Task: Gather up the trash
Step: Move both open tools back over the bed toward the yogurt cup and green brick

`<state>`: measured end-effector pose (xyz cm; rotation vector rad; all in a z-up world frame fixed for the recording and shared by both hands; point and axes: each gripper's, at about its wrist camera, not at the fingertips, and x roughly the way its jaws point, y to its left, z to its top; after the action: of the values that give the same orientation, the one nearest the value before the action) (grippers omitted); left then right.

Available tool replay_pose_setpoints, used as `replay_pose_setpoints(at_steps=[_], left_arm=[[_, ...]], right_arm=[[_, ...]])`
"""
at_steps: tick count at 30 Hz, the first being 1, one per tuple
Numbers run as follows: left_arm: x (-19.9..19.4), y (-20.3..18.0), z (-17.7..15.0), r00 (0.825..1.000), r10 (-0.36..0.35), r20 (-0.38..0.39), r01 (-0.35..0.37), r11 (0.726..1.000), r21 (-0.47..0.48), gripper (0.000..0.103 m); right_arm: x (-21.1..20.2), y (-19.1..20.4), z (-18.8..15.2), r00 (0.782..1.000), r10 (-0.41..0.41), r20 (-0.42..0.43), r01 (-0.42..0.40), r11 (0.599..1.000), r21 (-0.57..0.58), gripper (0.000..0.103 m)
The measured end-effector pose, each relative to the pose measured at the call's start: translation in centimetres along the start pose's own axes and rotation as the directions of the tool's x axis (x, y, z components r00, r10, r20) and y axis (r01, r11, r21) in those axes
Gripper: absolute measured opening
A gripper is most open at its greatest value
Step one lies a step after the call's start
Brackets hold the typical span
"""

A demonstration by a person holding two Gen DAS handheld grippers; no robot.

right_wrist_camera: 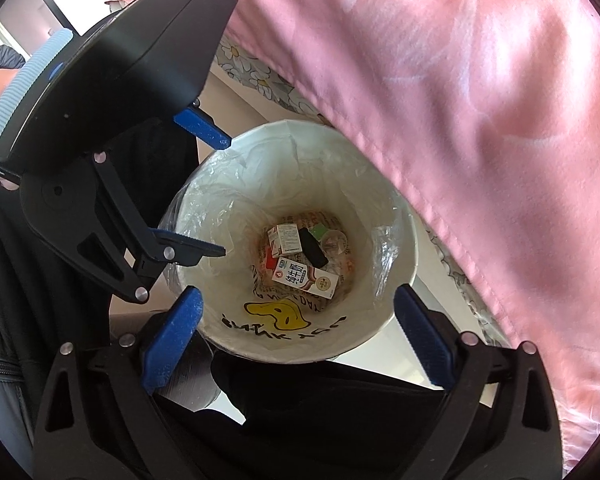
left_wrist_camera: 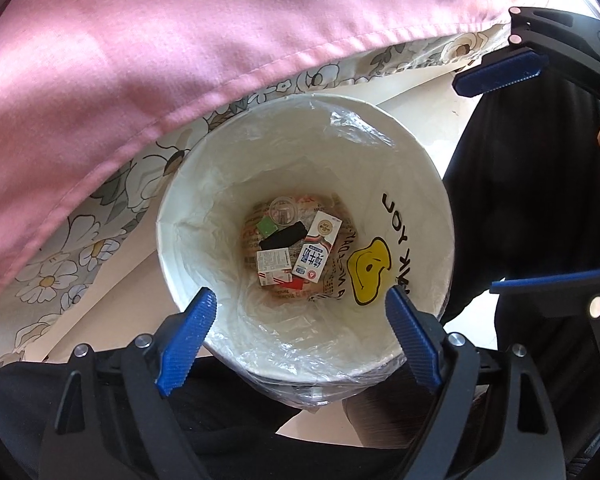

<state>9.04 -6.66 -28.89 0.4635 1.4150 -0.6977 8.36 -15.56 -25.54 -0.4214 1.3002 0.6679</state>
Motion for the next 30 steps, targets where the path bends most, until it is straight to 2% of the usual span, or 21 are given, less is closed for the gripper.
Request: replay_pose_setpoints(at_steps=[7,11,18,20,26,28,30], left_arm=[[-0.2,0.0,0.0,1.0,0.014,0.008,-0.014,1.0,-0.005,0.088],[-1.1,0.0,-0.2,0.999,0.041,0.03,-0.04,0.999,-0.02,0.088],[-4.0,0.5,-0.9,0.993,0.084,0.083,-0.077,0.993,-0.086,0.088],[-5.4,0.6,-1.2,0.987,0.115,0.11,-0.103,0.989,-0.108,0.088],[-9.7,1.2,-1.3,0.964,0.188,0.186,-0.147,0.965,-0.215,0.09],[-11.3,1.4,-1.2,0.951,0.228,0.211,-0.173,0.953,-0.249,0.091],[-12.8,1.4,-1.0,0.93,0.287,0.232,-0.218,0.934,-0.282,0.091]], right_arm=[[-0.1,0.1,-0.3,1.0,-0.006,0.006,0.006,1.0,0.007,0.094],[-0.8,-0.6,-0.6,1.0,-0.015,0.018,0.014,0.997,0.075,0.094],[-3.9,-0.3,-1.4,0.989,-0.091,0.115,0.07,0.983,0.169,0.094],[-5.0,-0.2,-1.5,0.982,-0.129,0.14,0.096,0.971,0.219,0.094],[-8.4,-0.3,-1.4,0.962,-0.179,0.208,0.083,0.912,0.402,0.094],[-9.7,-0.5,-1.3,0.954,-0.204,0.218,0.084,0.884,0.46,0.094],[-10.7,-1.1,-1.4,0.953,-0.215,0.212,0.074,0.848,0.525,0.094]])
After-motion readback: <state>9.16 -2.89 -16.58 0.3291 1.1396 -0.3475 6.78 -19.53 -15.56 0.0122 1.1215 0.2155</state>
